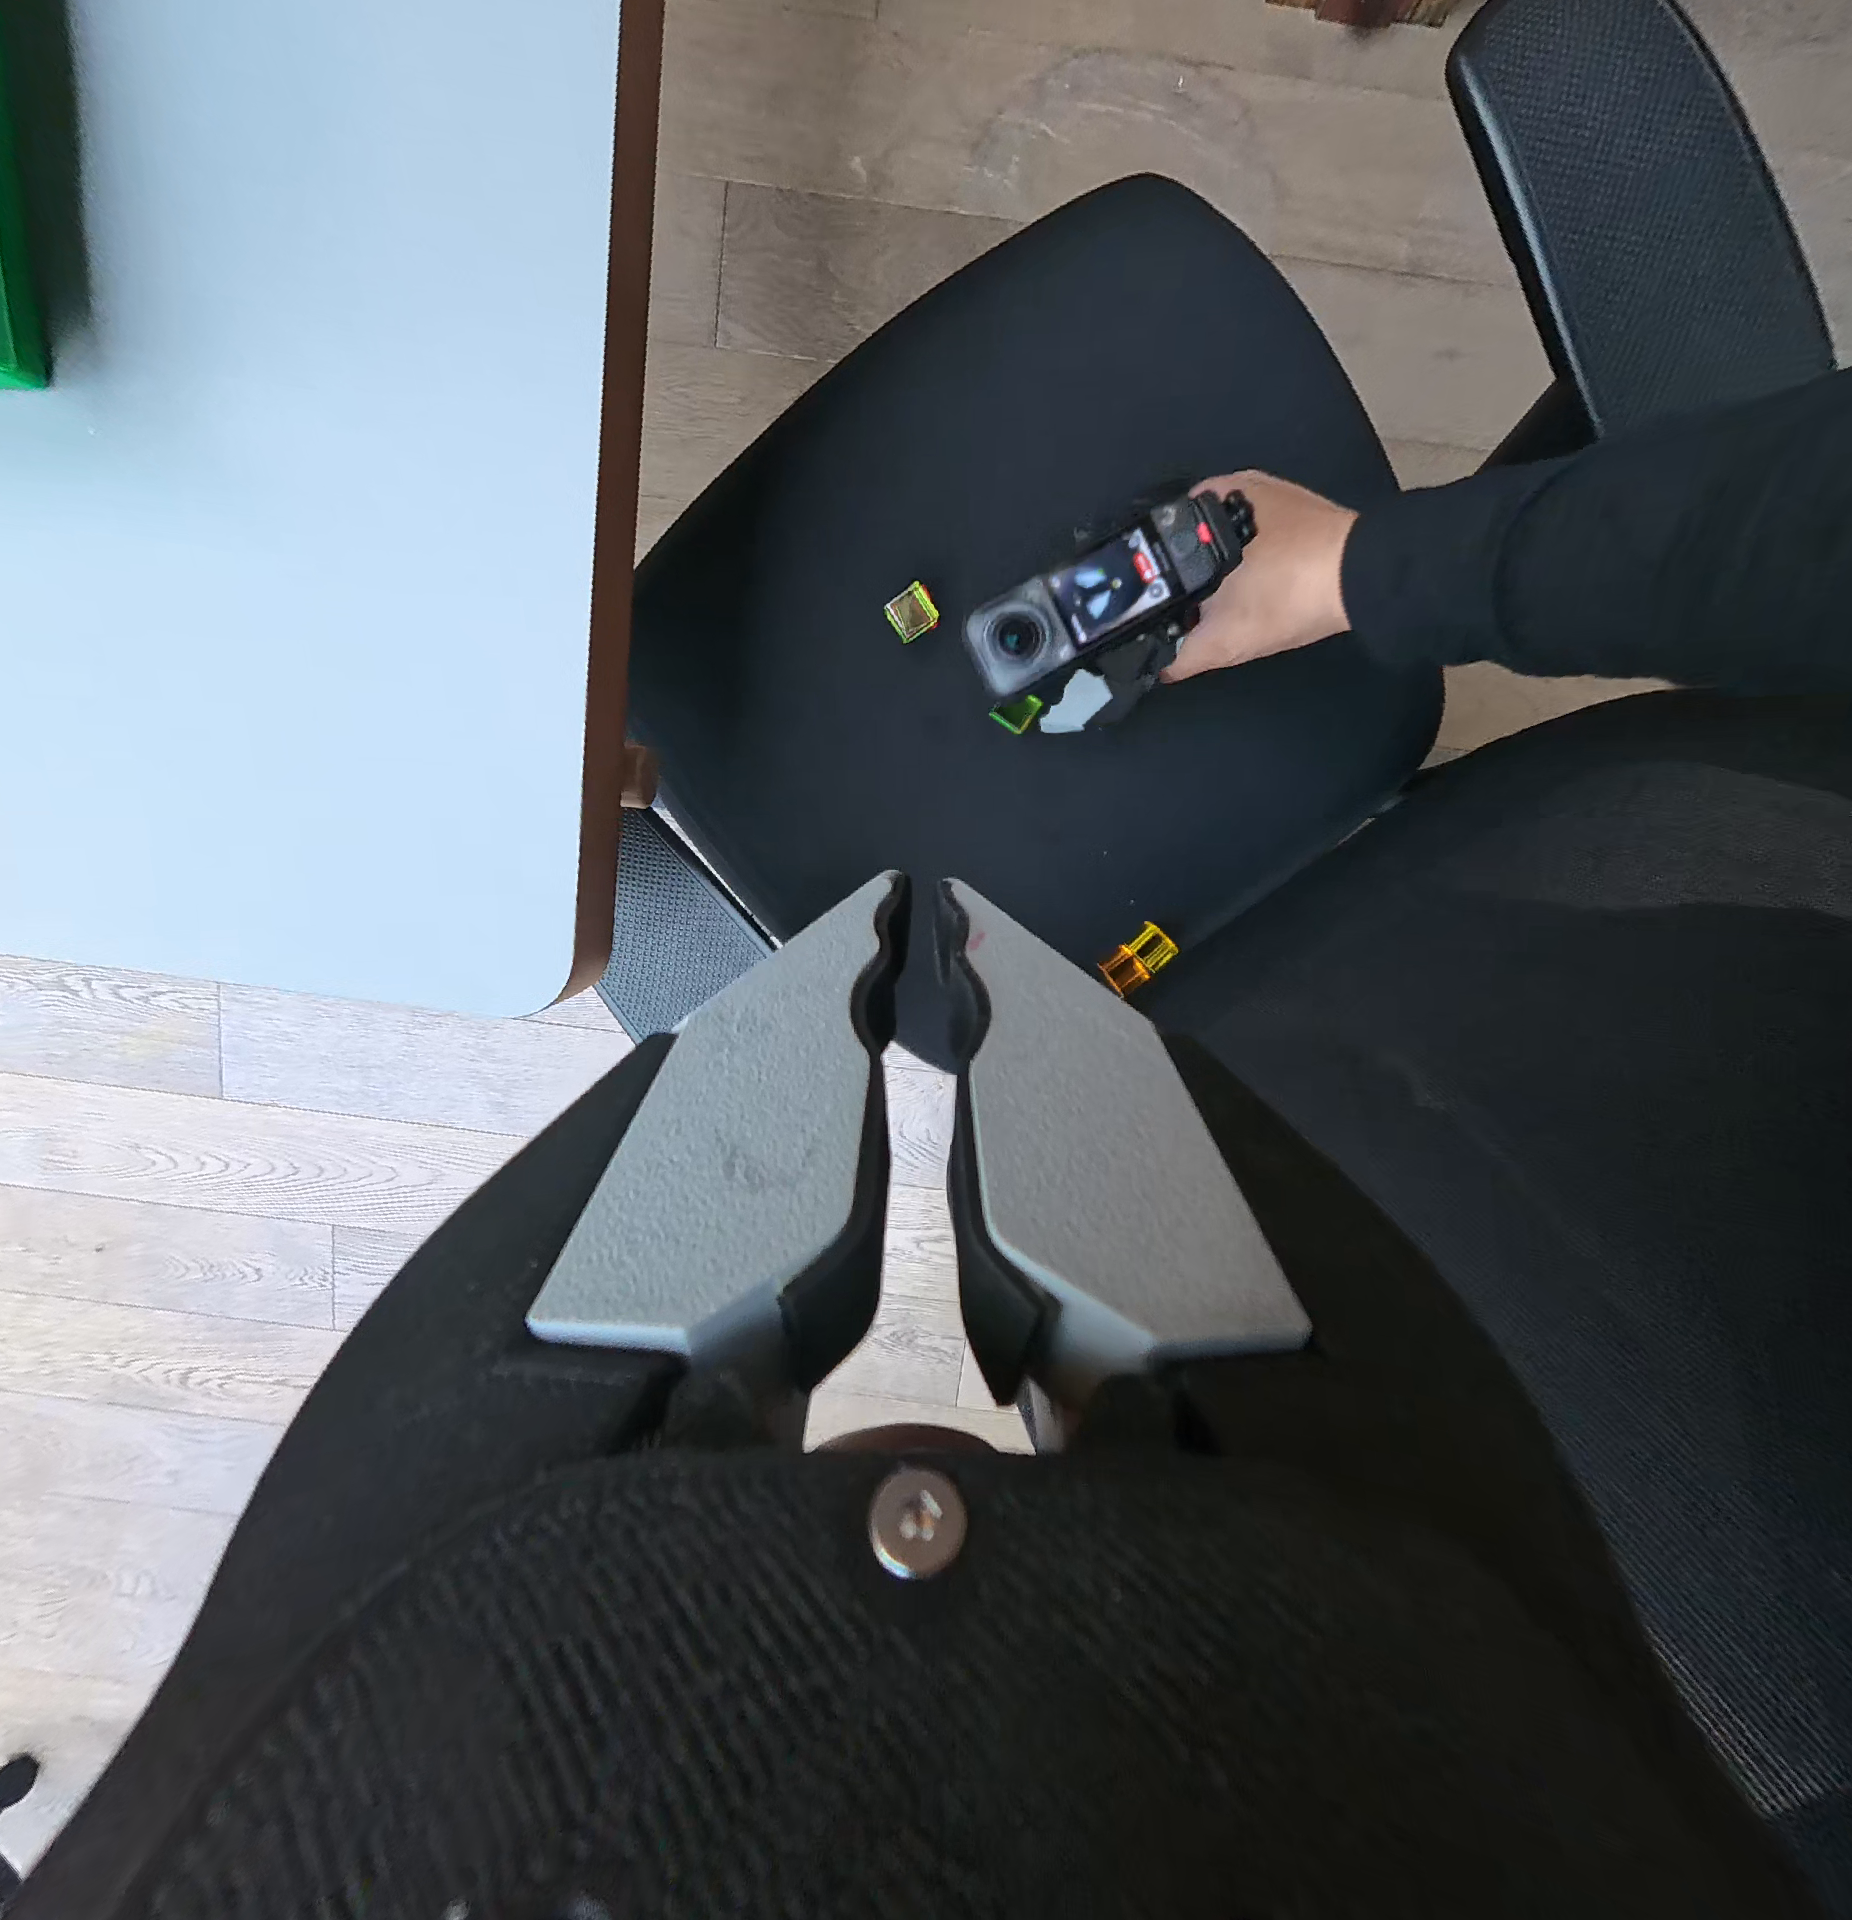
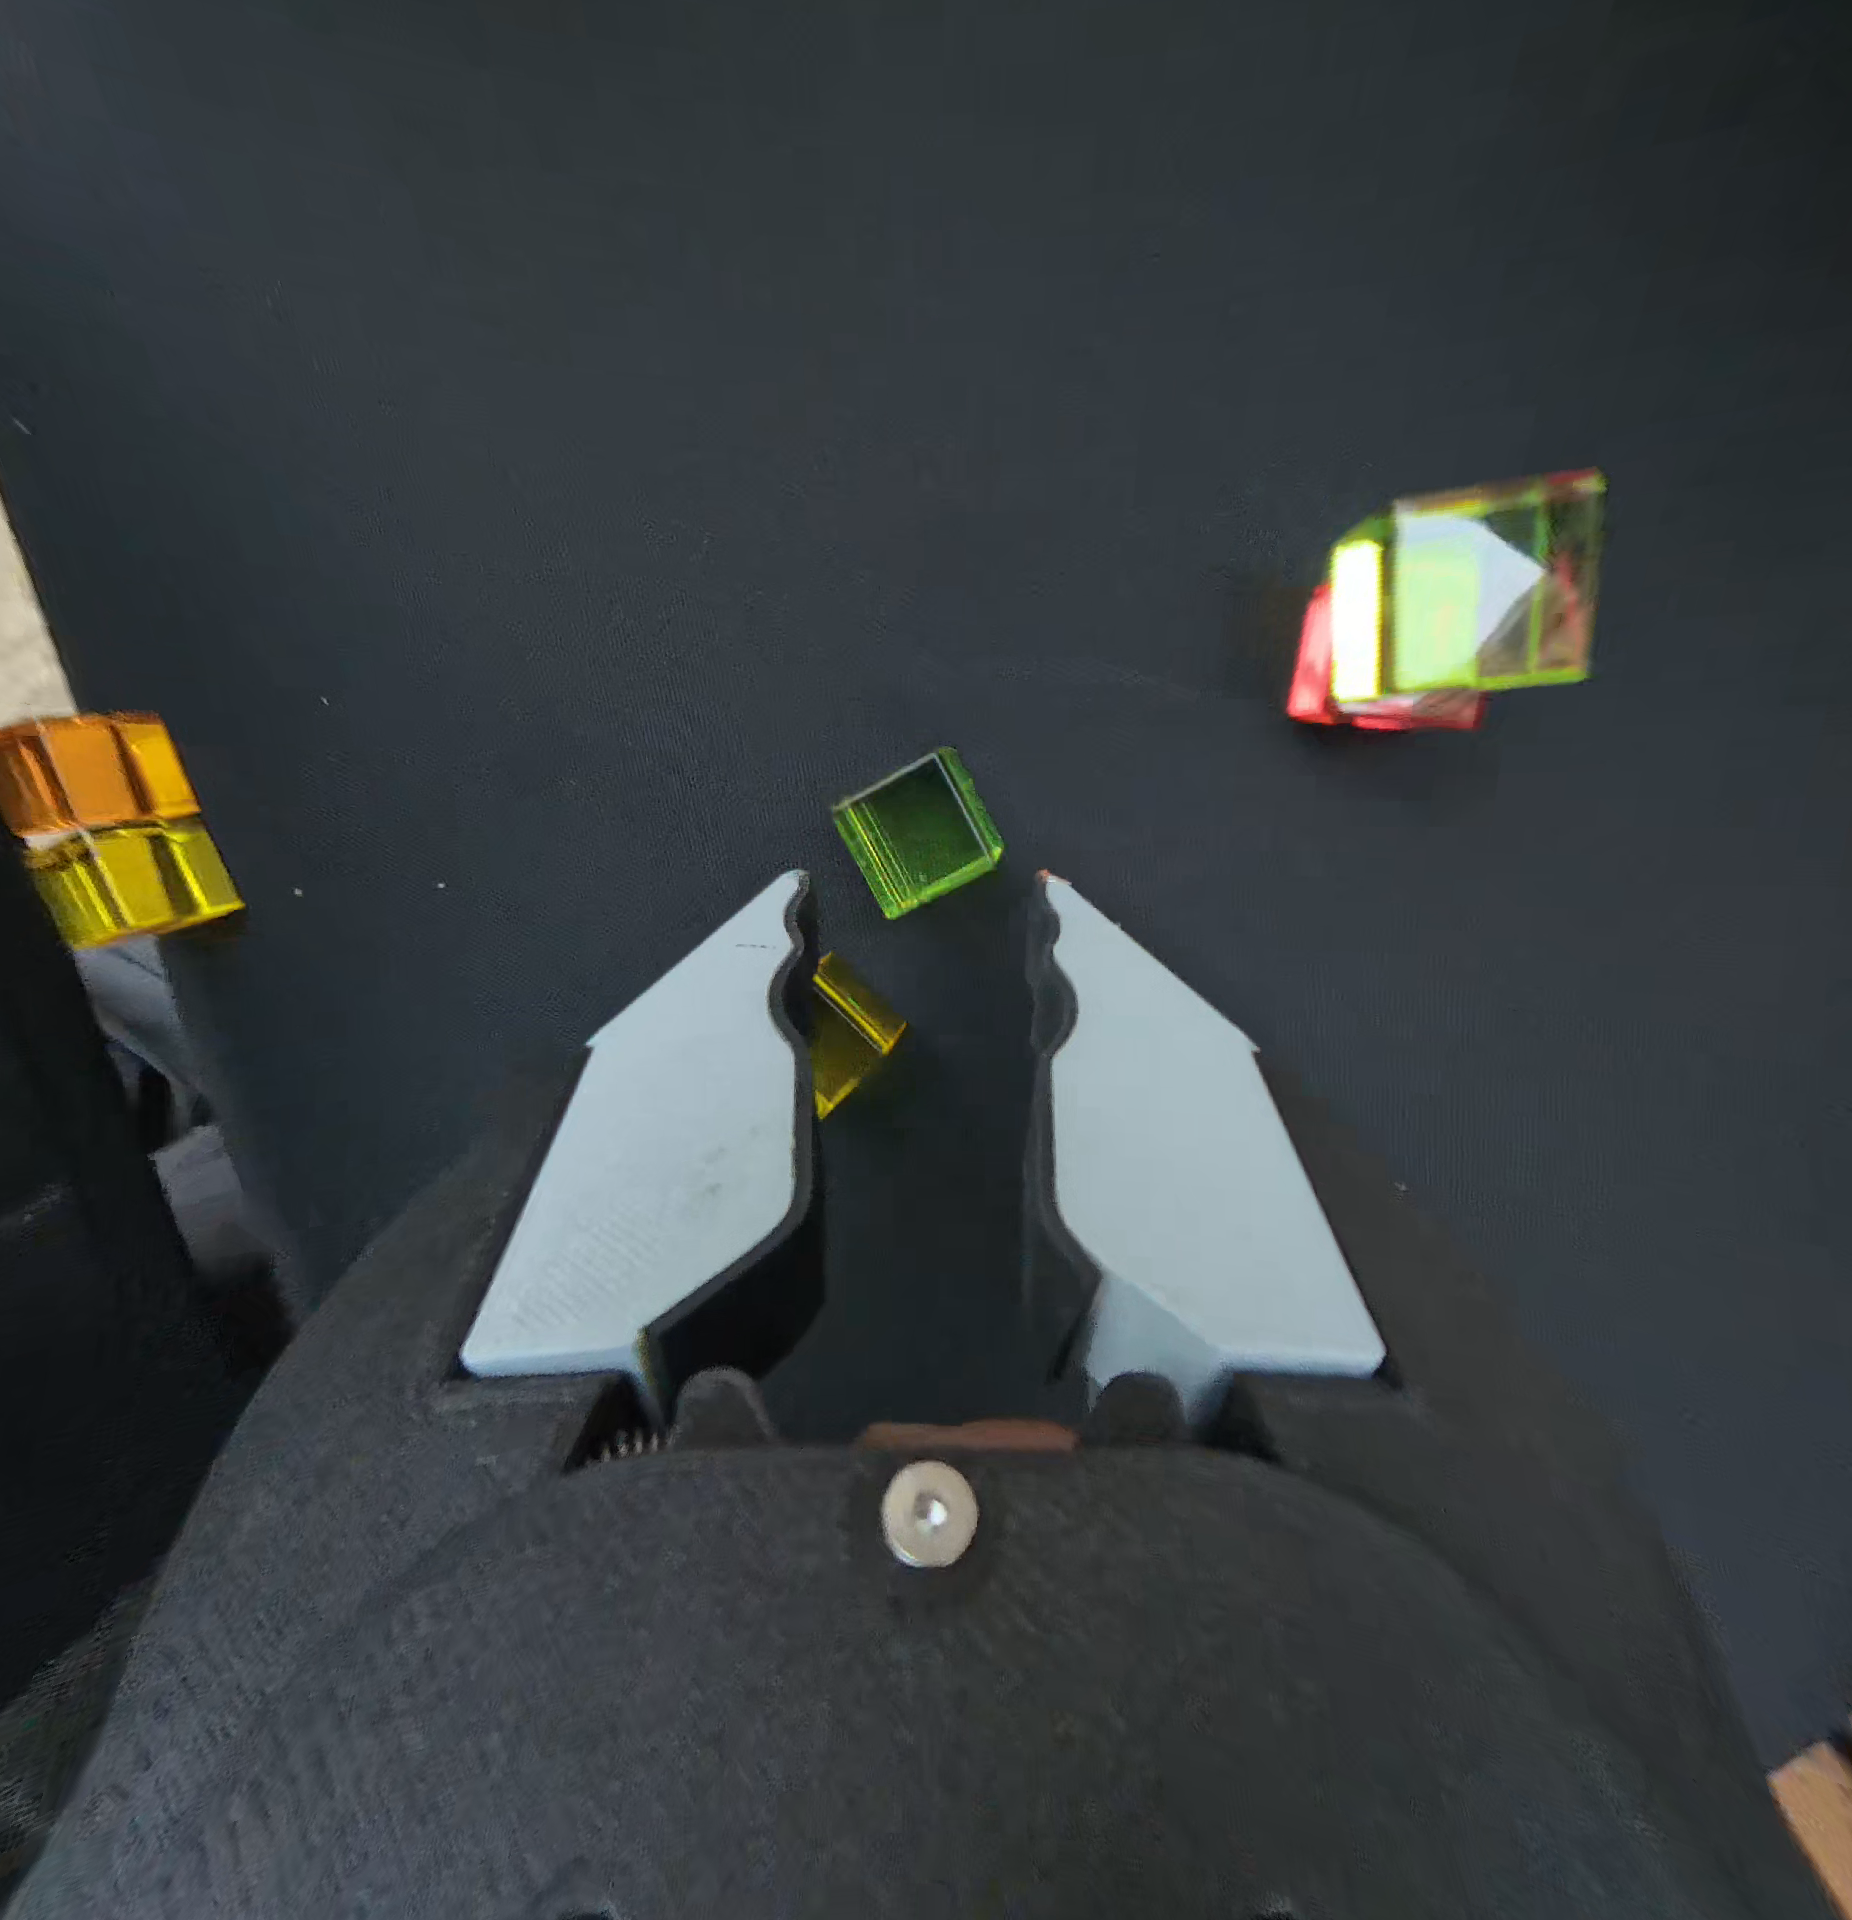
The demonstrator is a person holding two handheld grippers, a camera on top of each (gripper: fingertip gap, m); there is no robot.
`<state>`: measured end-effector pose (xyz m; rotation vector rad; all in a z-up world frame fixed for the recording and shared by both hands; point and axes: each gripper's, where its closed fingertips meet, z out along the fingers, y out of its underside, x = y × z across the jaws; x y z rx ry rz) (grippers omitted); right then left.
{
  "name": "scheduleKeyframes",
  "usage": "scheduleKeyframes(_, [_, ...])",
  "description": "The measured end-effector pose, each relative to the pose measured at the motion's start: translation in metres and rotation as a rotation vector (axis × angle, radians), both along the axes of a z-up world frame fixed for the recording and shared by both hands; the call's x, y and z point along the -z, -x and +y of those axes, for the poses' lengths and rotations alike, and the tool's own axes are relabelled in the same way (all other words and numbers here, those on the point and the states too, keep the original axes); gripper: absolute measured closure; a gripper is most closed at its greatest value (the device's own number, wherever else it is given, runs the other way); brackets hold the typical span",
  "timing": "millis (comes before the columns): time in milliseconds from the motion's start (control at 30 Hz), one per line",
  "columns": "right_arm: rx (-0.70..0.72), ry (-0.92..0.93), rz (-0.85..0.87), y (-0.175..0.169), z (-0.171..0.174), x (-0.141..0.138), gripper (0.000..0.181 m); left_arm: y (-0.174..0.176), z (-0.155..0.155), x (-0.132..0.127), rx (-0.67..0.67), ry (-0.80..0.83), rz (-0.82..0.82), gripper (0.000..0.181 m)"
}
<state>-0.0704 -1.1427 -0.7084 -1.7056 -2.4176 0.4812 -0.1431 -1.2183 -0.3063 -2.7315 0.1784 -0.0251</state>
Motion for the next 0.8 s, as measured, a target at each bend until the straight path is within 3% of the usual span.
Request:
scheduleKeyframes(133, [-0.094, -0.108, -0.052, 0.002, -0.002, 0.024, 0.144, -0.001, -0.001, 0.002, 0.001, 0.008, -0.001, 0.180])
scheduleKeyframes(233, [-0.106, -0.138, -0.040, 0.009, -0.001, 0.026, 0.149, -0.001, 0.000, 0.001, 0.009, 0.008, 0.005, 0.181])
scheduleKeyframes(333, [-0.023, -0.047, -0.001, 0.017, -0.001, 0.011, 0.153, 0.003, -0.001, 0.001, -0.006, 0.007, 0.005, 0.181])
scheduleKeyframes(567, [0.135, -0.022, 0.187, 0.050, 0.045, -0.052, 0.153, 0.007, 0.000, -0.007, -0.018, -0.017, 0.006, 0.181])
scheduleKeyframes(800, [0.045, -0.110, 0.121, 0.070, 0.060, -0.044, 0.154, 0.007, -0.001, -0.004, -0.016, -0.007, 0.014, 0.181])
